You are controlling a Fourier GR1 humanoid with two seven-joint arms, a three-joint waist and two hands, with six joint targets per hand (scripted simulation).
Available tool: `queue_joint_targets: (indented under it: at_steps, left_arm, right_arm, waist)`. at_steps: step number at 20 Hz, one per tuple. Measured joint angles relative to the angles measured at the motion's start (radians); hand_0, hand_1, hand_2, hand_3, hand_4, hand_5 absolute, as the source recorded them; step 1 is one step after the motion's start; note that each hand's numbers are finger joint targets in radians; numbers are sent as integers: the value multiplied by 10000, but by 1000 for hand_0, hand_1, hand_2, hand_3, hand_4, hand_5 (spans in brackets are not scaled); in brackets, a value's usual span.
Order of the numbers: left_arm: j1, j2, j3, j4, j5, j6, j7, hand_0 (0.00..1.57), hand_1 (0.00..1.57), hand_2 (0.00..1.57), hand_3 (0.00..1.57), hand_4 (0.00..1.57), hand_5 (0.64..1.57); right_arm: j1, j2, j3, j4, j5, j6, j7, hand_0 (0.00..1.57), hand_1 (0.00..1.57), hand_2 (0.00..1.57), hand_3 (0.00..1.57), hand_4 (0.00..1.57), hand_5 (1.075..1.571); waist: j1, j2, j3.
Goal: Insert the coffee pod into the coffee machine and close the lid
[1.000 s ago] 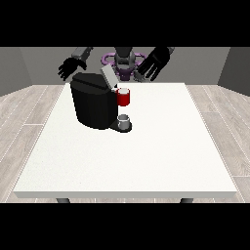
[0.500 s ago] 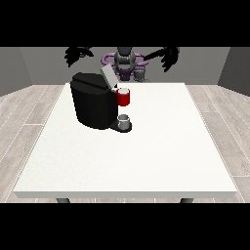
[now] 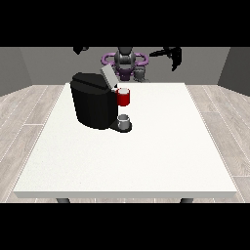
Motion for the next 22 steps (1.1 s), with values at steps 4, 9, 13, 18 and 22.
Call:
queue_joint_targets:
  at_steps: [4,9,13,18,22]
  left_arm:
    - [555,-280,-8,-508,472,-209,71,0,0,0,0,135,1571]
    - [1371,-605,-323,-1371,1026,-473,172,0,0,0,0,0,1571]
    - [1805,-597,-567,-2324,1492,-563,470,0,0,0,0,112,1571]
    - [2412,-785,-1186,-3642,2048,-410,1081,0,0,0,0,0,1571]
    - [2796,-769,-1275,-4380,2365,-230,1227,0,0,0,0,0,1571]
  right_arm:
    - [-325,-235,45,26,49,273,268,0,0,0,0,238,1571]
    - [-529,-203,190,401,404,288,50,0,0,0,0,123,1571]
    - [-926,-119,109,759,312,440,95,0,0,0,0,0,1571]
    - [-1376,-251,-392,1662,87,613,-164,0,0,0,0,0,1571]
    - [-1927,-239,-541,2136,27,663,-265,0,0,0,0,0,1571]
  waist:
    - [391,0,1]
    - [856,133,5]
    - [979,405,4]
    - [1244,754,5]
    - [1193,1263,6]
